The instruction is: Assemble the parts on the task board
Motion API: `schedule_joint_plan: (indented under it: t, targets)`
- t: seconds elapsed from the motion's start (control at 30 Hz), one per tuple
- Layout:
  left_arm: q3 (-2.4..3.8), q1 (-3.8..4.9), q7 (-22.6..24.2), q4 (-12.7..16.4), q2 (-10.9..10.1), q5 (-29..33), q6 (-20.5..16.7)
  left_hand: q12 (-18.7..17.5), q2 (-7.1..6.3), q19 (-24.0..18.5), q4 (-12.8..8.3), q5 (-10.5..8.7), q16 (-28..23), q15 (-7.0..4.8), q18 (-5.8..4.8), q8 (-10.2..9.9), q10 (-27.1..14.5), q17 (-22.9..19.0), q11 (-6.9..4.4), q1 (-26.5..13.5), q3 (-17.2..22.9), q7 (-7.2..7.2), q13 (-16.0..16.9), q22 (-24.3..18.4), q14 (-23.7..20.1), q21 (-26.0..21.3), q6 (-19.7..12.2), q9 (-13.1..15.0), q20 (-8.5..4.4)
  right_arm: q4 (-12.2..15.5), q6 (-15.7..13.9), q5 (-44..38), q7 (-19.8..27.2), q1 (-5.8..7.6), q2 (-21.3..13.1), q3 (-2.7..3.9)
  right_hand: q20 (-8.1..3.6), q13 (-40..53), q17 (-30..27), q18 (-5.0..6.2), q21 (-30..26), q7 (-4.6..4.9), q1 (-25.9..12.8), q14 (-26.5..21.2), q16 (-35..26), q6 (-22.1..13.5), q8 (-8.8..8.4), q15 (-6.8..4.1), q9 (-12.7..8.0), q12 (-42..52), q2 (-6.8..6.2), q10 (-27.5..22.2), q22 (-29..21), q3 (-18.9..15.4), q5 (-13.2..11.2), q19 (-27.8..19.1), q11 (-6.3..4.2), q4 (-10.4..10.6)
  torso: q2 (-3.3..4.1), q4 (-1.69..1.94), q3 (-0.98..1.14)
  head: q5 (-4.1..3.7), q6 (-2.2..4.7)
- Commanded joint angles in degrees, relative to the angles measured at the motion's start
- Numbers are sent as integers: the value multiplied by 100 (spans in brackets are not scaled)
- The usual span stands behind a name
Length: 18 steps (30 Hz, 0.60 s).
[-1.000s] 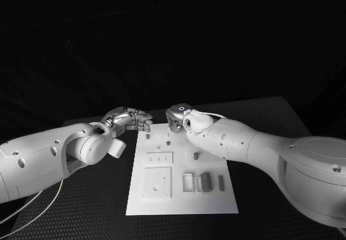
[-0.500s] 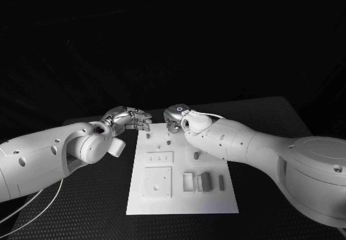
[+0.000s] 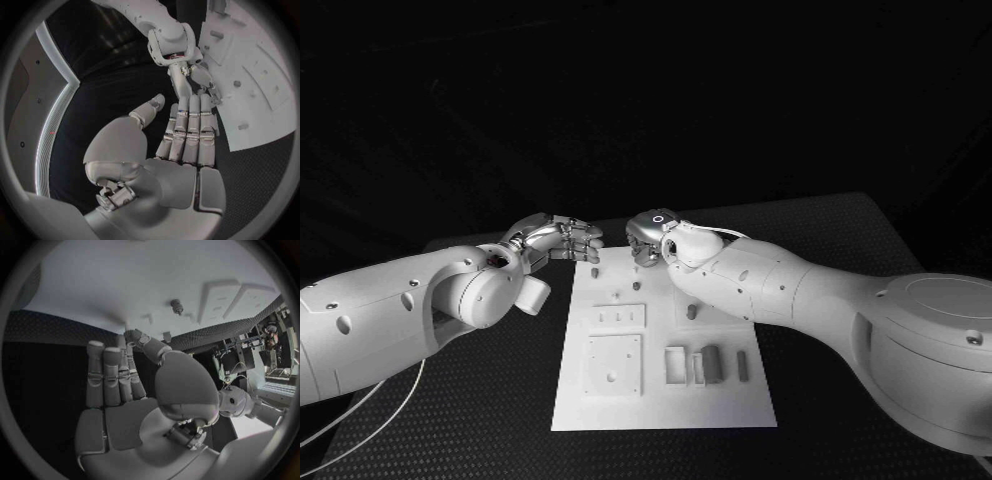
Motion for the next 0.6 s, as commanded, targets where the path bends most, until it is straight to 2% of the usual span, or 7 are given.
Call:
schedule_joint_plan:
  t: [0.03, 0.13, 0.23, 0.6]
  targets:
    - [5, 8, 39, 14, 4, -11, 6, -37, -35, -10, -7, -20, -23, 16, 63, -37, 32, 6, 24, -44, -34, 50, 5, 6, 20, -37, 2, 7, 16, -42, 182, -110, -50, -31, -6, -17, -43, 215, -6, 364, 26, -4, 12, -2, 21, 60, 38, -31, 150, 16, 49, 35, 137, 37, 16, -6, -8, -13, 6, 488, 0, -6, 7]
    - [5, 8, 43, 5, 15, -11, 10, -39, -35, -10, -7, -20, -25, 16, 63, -38, 32, 8, 24, -44, -34, 50, 6, 6, 21, -38, 2, 7, 16, -59, 233, -119, -48, -31, -4, -18, -43, 216, -6, 364, 28, -4, 12, -3, 23, 60, 37, -31, 151, 15, 47, 34, 137, 37, 16, -8, -8, -14, 6, 490, -5, -10, 11]
    - [5, 8, 40, 5, 12, -11, 10, -41, -34, -10, -7, -20, -28, 16, 63, -39, 33, 10, 24, -44, -34, 50, 7, 7, 21, -39, 2, 8, 15, -62, 267, -132, -43, -32, -2, -23, -43, 218, -7, 364, 30, -4, 13, -4, 25, 59, 37, -31, 153, 14, 47, 34, 137, 38, 16, -9, -8, -13, 8, 490, 0, -8, 6]
    - [5, 8, 44, 2, 13, -11, 10, -46, -35, -11, -8, -20, -35, 16, 63, -42, 35, 17, 24, -43, -34, 50, 10, 9, 22, -43, 3, 9, 16, -66, 207, -171, -78, -36, -11, -30, -44, 223, -9, 364, 38, -4, 14, -6, 30, 60, 36, -31, 157, 13, 48, 35, 136, 40, 16, -11, -8, -13, 13, 489, -2, 13, -22]
